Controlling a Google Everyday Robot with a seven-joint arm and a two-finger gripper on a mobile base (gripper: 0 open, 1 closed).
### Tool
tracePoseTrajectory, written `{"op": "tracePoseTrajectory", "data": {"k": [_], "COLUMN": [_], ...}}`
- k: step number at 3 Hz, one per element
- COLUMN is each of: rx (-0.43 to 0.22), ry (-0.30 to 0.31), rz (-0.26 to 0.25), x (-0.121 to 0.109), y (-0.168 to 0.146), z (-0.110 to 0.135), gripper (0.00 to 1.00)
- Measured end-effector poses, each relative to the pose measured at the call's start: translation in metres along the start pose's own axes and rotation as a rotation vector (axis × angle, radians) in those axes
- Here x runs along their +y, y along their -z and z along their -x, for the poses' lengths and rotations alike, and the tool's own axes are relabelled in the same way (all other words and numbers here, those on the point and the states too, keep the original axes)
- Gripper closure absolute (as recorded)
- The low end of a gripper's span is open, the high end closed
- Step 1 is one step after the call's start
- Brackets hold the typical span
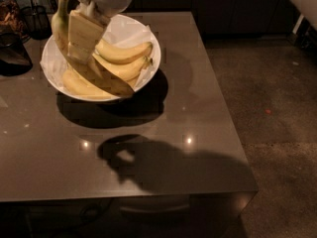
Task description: Pick banana from white bowl
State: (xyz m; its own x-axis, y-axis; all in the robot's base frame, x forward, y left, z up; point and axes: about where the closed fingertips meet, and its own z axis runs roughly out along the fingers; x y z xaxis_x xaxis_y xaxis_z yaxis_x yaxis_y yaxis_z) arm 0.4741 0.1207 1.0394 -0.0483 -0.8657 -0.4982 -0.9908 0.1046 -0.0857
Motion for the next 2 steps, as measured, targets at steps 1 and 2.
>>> {"op": "tracePoseTrajectory", "data": {"k": [1, 2], "rx": [0.005, 0.015], "ry": [-0.051, -0.102], "rz": [-0.043, -0.061], "x": [0.023, 0.032], "y": [0.018, 0.027], "z": [-0.011, -0.025], "gripper": [1.0, 1.0]}}
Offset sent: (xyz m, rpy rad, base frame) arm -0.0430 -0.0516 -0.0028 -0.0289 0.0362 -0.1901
